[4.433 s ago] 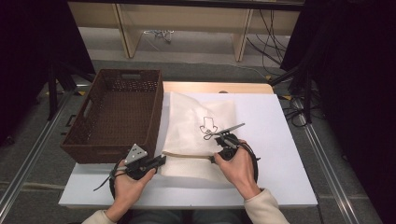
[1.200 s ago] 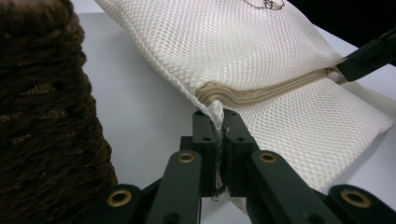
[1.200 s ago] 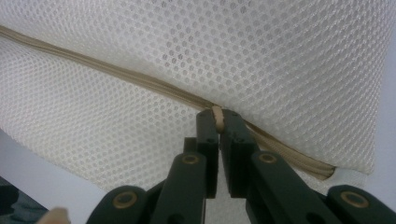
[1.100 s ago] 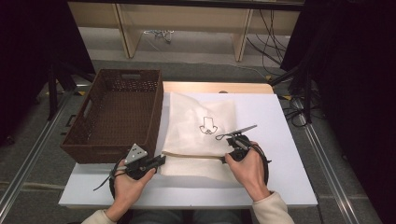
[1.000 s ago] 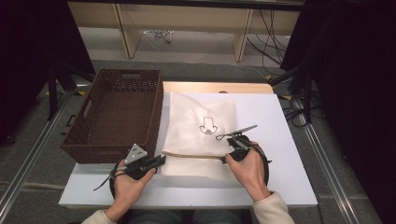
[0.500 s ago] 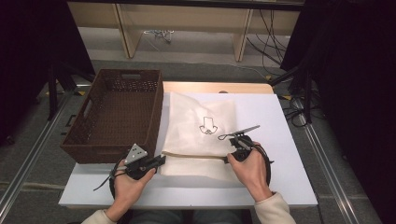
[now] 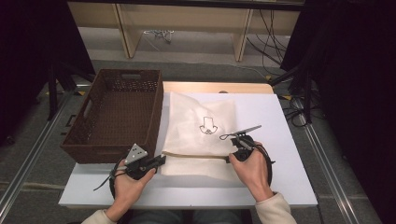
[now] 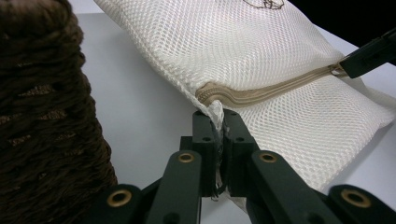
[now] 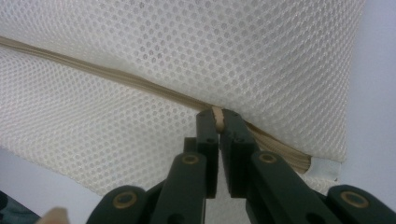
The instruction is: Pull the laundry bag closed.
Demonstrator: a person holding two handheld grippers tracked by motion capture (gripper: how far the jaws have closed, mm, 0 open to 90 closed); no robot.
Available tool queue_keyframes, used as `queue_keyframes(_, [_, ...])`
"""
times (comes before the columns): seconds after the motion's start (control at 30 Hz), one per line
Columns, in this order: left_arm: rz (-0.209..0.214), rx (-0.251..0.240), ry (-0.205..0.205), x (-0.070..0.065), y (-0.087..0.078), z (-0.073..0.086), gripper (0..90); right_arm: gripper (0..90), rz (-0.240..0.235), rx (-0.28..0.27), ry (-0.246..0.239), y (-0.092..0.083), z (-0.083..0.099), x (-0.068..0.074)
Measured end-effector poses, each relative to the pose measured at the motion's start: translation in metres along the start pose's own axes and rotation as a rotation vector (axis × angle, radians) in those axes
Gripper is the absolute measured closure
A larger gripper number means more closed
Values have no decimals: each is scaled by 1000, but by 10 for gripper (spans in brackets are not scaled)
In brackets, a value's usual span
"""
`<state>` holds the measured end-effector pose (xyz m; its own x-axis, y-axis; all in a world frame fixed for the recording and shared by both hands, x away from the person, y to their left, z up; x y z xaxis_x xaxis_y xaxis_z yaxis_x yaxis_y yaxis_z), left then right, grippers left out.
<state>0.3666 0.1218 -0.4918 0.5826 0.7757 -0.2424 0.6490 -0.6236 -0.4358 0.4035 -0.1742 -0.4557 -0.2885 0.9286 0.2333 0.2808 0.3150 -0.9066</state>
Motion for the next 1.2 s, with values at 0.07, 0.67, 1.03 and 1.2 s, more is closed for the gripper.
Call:
queue_keyframes(0.07, [1,-1,-1,0,0,0,855,876,5,3,19,-1,0,0])
queue_keyframes(0.67, [3,2,0,0,0,0,855,877,5,-3,21,-1,1,-4])
queue_keyframes(1.03, [2,1,1,-1,0,0,854,877,16,-26,-10,-1,1,-8])
queue_keyframes(1.2, [2,1,1,-1,0,0,854,876,7,-4,28,-4,2,-8])
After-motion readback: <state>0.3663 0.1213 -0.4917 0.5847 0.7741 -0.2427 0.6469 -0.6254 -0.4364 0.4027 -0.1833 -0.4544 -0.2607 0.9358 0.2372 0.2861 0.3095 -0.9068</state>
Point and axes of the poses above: each handheld gripper's, and its own axes: y roughly forward along the jaws, z roughly out of its underside, x roughly to its left, the point moved 4 cm from there along y, roughly forward along the jaws, and after that the axes turned 1 degree about z, right-handed, at the moved point
